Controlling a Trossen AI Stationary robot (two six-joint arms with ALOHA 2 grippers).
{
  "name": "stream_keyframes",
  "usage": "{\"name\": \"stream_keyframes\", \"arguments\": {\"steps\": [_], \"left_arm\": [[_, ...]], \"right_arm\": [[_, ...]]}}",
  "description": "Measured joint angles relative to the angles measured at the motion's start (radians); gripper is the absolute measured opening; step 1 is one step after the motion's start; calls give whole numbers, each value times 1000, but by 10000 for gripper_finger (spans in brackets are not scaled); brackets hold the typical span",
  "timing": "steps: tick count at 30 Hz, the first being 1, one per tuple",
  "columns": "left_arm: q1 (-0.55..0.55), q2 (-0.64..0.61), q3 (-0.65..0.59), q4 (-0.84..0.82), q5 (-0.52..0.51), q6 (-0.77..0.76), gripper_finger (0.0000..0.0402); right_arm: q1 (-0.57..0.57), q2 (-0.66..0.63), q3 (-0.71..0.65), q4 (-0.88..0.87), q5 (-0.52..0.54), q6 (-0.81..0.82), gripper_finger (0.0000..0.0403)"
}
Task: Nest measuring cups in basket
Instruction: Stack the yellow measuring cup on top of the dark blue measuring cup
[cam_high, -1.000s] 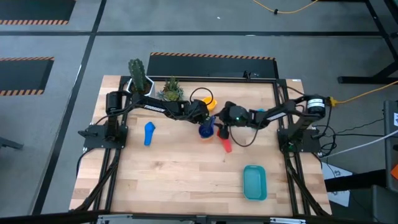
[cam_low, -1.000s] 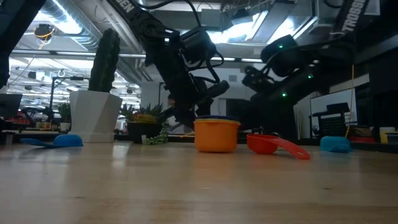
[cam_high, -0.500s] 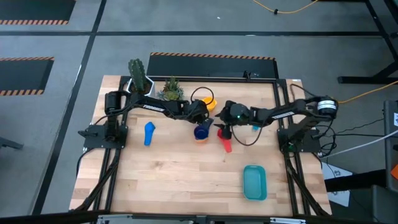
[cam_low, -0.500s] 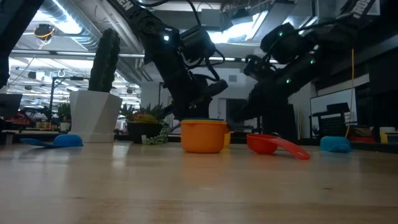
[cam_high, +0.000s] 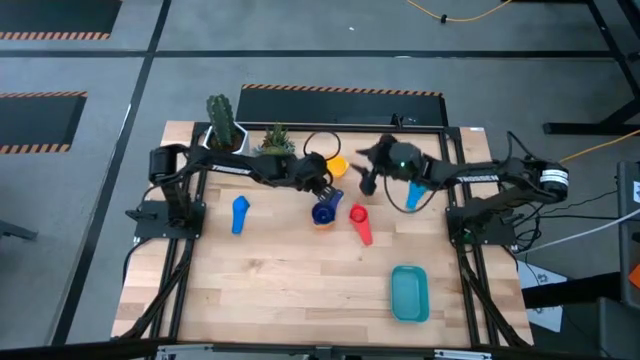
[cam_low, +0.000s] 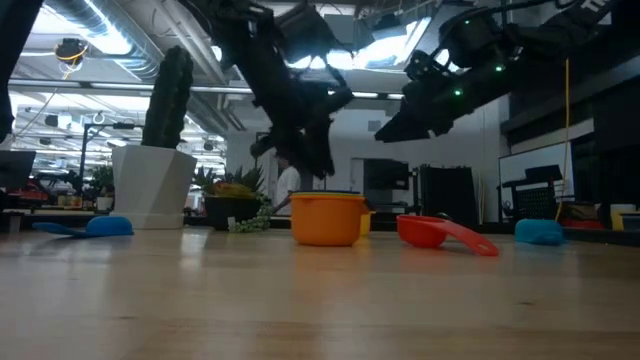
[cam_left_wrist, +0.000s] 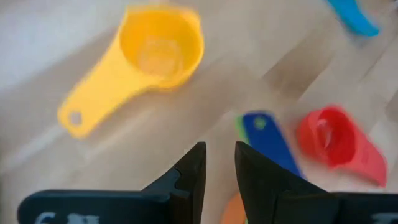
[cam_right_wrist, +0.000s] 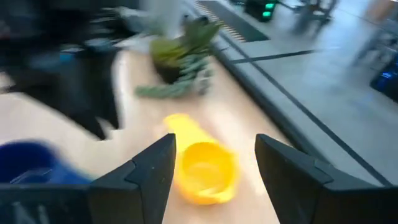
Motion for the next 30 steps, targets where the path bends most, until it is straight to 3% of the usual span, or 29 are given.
{"name": "stream_keyframes", "arguments": {"steps": [7,12,20,30], "left_arm": [[1,-35,1,14,-47,60,78],[1,-36,1,13,-46,63,78],[1,-36,1,12,-44,65,78],[1,-36,1,12,-43,65,78]], "right_arm": [[-147,136,128,-5,-123,99,225],[-184,266,190,-48,-226,148,225],[-187,412,234,-82,-238,149,225],[-191,481,244,-90,-238,179,225]]}}
